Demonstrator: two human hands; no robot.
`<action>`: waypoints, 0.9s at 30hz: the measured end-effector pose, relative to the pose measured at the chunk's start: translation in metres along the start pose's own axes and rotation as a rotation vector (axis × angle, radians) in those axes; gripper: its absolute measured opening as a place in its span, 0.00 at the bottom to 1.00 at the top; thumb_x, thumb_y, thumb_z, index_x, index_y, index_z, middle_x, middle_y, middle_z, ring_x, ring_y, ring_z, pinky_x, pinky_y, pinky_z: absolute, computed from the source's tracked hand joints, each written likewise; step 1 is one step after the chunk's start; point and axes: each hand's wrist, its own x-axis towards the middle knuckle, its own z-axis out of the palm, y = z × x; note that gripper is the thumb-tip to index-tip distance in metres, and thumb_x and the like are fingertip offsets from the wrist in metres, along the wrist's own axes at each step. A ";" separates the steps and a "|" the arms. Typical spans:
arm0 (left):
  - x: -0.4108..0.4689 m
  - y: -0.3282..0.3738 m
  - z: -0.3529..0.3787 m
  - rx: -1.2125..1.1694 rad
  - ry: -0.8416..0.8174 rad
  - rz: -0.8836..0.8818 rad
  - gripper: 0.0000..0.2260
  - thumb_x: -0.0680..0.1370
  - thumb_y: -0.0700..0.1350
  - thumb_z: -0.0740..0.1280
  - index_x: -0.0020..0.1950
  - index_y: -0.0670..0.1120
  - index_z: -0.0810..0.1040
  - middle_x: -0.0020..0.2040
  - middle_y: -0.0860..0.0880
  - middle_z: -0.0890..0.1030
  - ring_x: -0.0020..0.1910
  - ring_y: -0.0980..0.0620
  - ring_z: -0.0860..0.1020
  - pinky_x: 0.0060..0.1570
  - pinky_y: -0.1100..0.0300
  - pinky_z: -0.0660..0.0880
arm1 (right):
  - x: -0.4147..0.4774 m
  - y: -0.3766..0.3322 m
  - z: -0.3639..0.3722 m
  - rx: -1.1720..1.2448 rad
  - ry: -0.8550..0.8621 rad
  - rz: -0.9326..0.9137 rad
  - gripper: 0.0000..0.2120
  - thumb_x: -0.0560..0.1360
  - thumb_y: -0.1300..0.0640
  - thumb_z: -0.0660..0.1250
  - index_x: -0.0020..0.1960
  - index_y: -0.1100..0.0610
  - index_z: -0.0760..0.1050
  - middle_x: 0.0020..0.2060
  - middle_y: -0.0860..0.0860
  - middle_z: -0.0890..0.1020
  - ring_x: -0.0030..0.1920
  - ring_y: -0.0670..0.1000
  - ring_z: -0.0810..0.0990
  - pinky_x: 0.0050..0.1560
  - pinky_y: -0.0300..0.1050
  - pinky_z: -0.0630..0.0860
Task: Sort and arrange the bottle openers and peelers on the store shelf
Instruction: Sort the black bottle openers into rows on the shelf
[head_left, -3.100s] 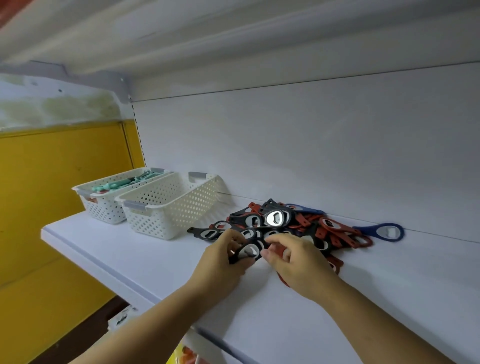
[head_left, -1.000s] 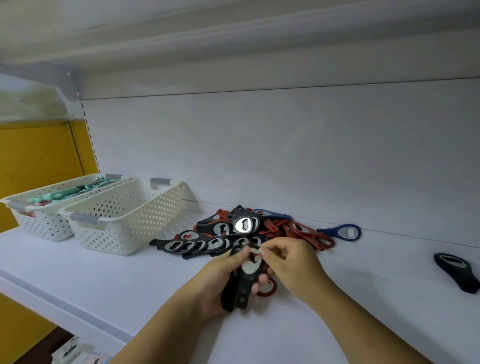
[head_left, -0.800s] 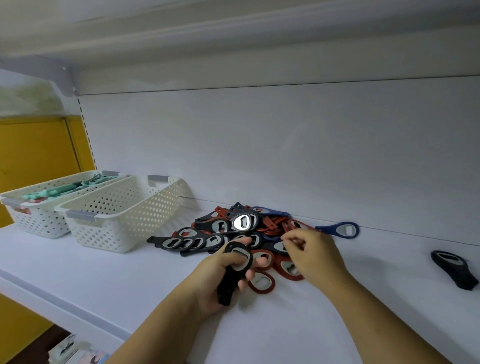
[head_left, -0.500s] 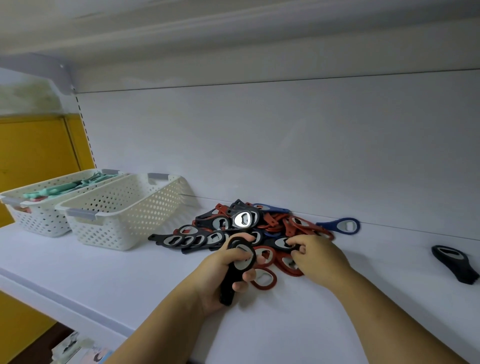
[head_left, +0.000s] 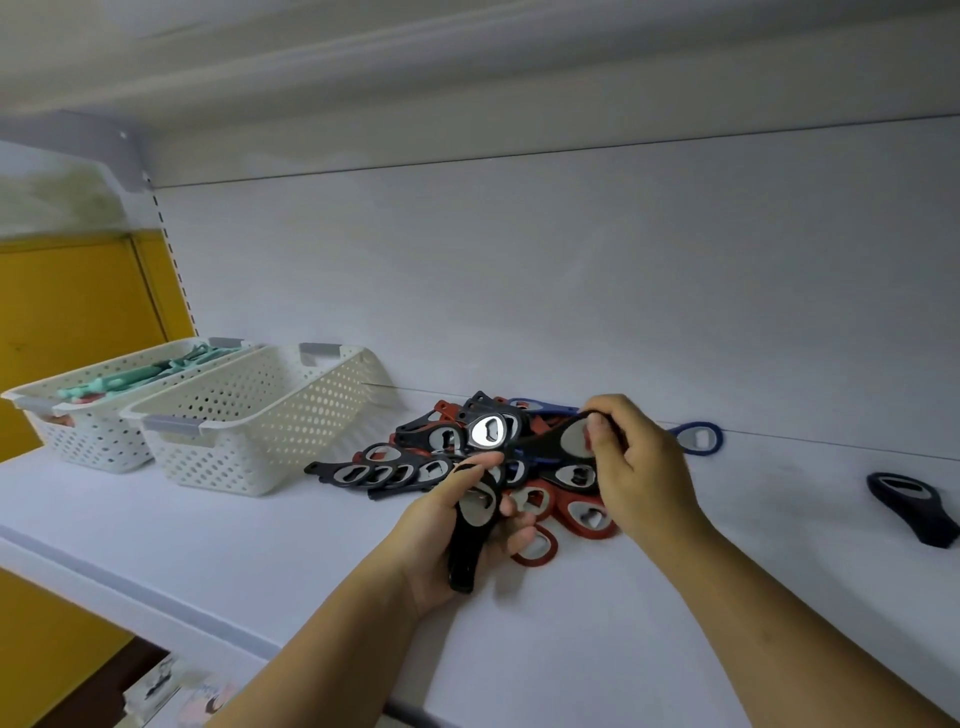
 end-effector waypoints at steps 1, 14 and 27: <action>0.000 0.000 0.000 0.020 -0.006 0.001 0.13 0.78 0.46 0.63 0.62 0.46 0.76 0.35 0.41 0.75 0.38 0.41 0.80 0.44 0.49 0.81 | -0.001 -0.004 0.003 0.090 -0.076 0.001 0.07 0.79 0.60 0.61 0.47 0.51 0.76 0.36 0.41 0.78 0.39 0.41 0.77 0.36 0.29 0.70; 0.000 -0.001 -0.005 0.199 -0.116 0.059 0.19 0.73 0.31 0.60 0.60 0.48 0.73 0.40 0.39 0.76 0.27 0.50 0.70 0.23 0.63 0.66 | -0.002 -0.018 0.014 0.180 -0.161 0.095 0.06 0.76 0.59 0.67 0.49 0.52 0.81 0.44 0.42 0.81 0.42 0.45 0.80 0.44 0.38 0.76; -0.023 -0.037 0.061 0.653 -0.159 0.336 0.03 0.81 0.41 0.60 0.52 0.48 0.69 0.37 0.45 0.77 0.35 0.49 0.78 0.37 0.58 0.76 | -0.076 -0.045 -0.063 0.056 -0.655 0.456 0.13 0.71 0.48 0.72 0.44 0.58 0.82 0.25 0.44 0.73 0.25 0.41 0.67 0.29 0.36 0.63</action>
